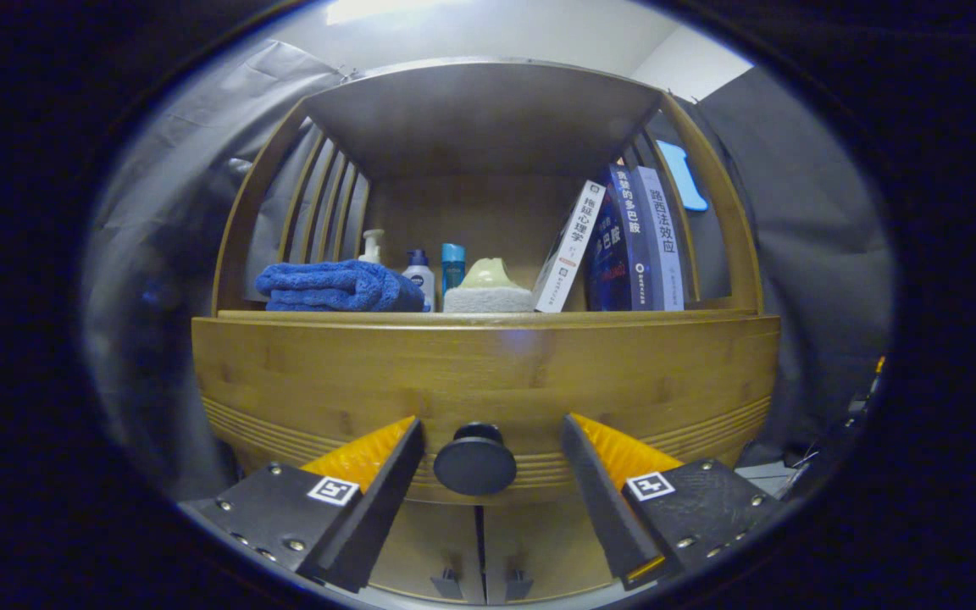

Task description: Pull open the drawer, take out the items inside it, and place them on the countertop above the cabinet.

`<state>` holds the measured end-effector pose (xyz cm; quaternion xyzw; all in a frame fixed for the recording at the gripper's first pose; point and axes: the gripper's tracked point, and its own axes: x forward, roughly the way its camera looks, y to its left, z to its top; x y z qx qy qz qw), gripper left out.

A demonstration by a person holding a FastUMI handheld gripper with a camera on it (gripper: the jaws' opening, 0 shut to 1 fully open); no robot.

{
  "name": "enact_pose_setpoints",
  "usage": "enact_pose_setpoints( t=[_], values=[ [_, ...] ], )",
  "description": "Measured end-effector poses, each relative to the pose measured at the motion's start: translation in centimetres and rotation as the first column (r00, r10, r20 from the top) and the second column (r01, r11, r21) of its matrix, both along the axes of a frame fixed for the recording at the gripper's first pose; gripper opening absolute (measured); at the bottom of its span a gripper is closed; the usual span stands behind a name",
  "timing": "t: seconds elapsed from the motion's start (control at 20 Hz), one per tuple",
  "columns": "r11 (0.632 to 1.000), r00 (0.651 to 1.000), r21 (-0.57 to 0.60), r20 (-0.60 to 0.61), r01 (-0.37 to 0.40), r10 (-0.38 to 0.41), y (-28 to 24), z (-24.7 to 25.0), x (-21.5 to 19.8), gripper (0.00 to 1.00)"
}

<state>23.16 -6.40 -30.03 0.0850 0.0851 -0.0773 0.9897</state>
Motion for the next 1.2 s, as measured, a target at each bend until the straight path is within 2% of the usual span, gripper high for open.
enact_pose_setpoints(
  t=[0.3,0.6,1.05,1.2],
  values=[
    [1.000,1.000,-0.014,-0.005,0.009,-0.009,-0.1,-0.2,1.3,0.99],
    [1.000,0.999,0.016,-0.035,-0.014,0.015,0.2,-0.1,0.0,0.98],
    [0.997,0.997,-0.064,-0.072,-0.033,0.029,0.0,6.2,-7.2,0.98],
    [0.998,0.996,-0.037,-0.075,-0.057,0.054,0.9,9.5,-10.0,0.98]
  ],
)
